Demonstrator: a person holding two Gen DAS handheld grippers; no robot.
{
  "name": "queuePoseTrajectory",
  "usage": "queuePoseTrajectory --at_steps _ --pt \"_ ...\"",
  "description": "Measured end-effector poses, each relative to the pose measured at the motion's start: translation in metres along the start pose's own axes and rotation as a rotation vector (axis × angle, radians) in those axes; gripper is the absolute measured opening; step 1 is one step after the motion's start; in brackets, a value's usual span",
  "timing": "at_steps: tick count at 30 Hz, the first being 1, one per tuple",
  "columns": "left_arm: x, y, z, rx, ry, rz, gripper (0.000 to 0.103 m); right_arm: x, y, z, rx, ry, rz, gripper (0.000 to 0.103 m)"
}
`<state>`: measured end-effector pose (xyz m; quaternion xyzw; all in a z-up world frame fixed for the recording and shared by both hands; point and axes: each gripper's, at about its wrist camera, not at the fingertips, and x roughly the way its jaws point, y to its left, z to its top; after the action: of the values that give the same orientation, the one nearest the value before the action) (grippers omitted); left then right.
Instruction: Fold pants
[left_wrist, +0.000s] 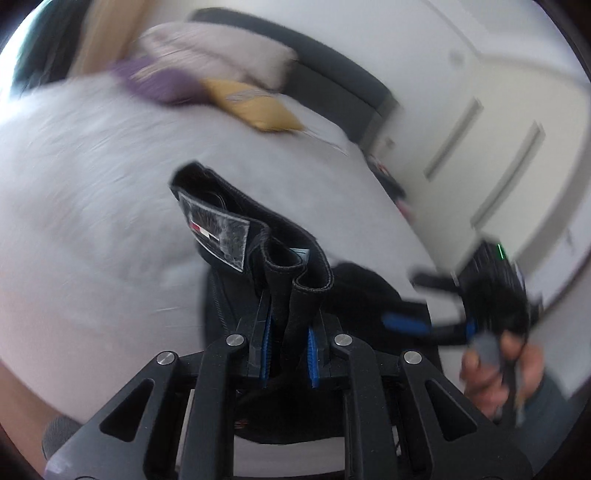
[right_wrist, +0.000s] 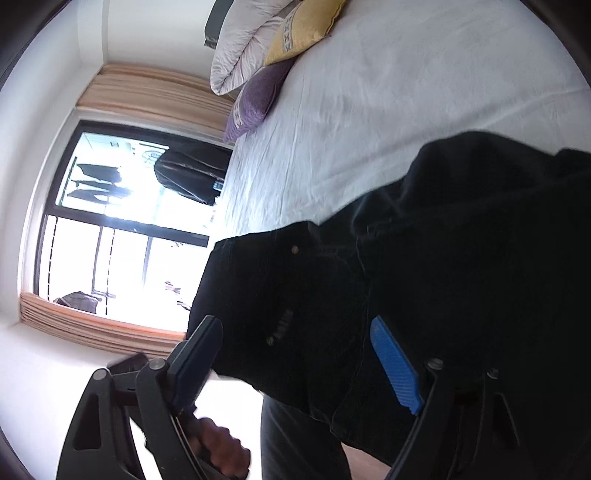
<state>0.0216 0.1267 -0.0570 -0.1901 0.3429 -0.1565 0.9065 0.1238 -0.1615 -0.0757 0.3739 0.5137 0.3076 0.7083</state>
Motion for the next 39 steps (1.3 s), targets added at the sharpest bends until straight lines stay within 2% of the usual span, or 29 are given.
queuePoseTrajectory --at_steps 3,7,11,16,23,25,26,27,28,29,30,33,39 --pt "0.032 -0.059 -0.018 0.202 0.059 0.009 0.013 -0.012 -0.011 0.015 0.033 0.003 0.042 0.092" --pt "0.054 -0.08 -0.038 0.265 0.115 0.027 0.013 -0.019 -0.026 0.024 0.068 0.014 0.035 0.093" --pt "0.058 -0.097 -0.048 0.384 0.108 0.091 0.013 -0.012 -0.035 0.02 0.075 0.045 0.027 0.093" --pt "0.058 -0.103 -0.054 0.422 0.106 0.103 0.013 0.005 -0.024 0.014 0.04 0.088 0.038 0.093" --pt "0.048 -0.121 -0.069 0.479 0.114 0.096 0.013 0.02 0.015 0.032 -0.078 0.117 0.011 0.092" --pt "0.046 -0.121 -0.067 0.486 0.111 0.093 0.013 0.025 0.022 0.033 -0.122 0.141 -0.035 0.082" --pt "0.046 -0.122 -0.066 0.491 0.108 0.091 0.013 0.029 0.027 0.032 -0.167 0.16 -0.088 0.07" --pt "0.045 -0.125 -0.066 0.496 0.104 0.088 0.013 0.031 0.029 0.031 -0.192 0.173 -0.116 0.057" --pt "0.045 -0.127 -0.066 0.498 0.103 0.086 0.013 0.031 0.028 0.03 -0.207 0.182 -0.14 0.049" --pt "0.044 -0.129 -0.067 0.502 0.101 0.085 0.013 0.028 0.025 0.031 -0.211 0.181 -0.165 0.035" --pt "0.044 -0.131 -0.067 0.504 0.101 0.079 0.013 0.024 0.021 0.032 -0.206 0.175 -0.168 0.03" --pt "0.045 -0.138 -0.069 0.506 0.107 0.048 0.013 0.004 0.013 0.031 -0.204 0.149 -0.174 0.021" --pt "0.046 -0.171 -0.076 0.544 0.119 -0.045 0.013 -0.051 0.005 0.028 -0.221 0.083 -0.175 0.02"
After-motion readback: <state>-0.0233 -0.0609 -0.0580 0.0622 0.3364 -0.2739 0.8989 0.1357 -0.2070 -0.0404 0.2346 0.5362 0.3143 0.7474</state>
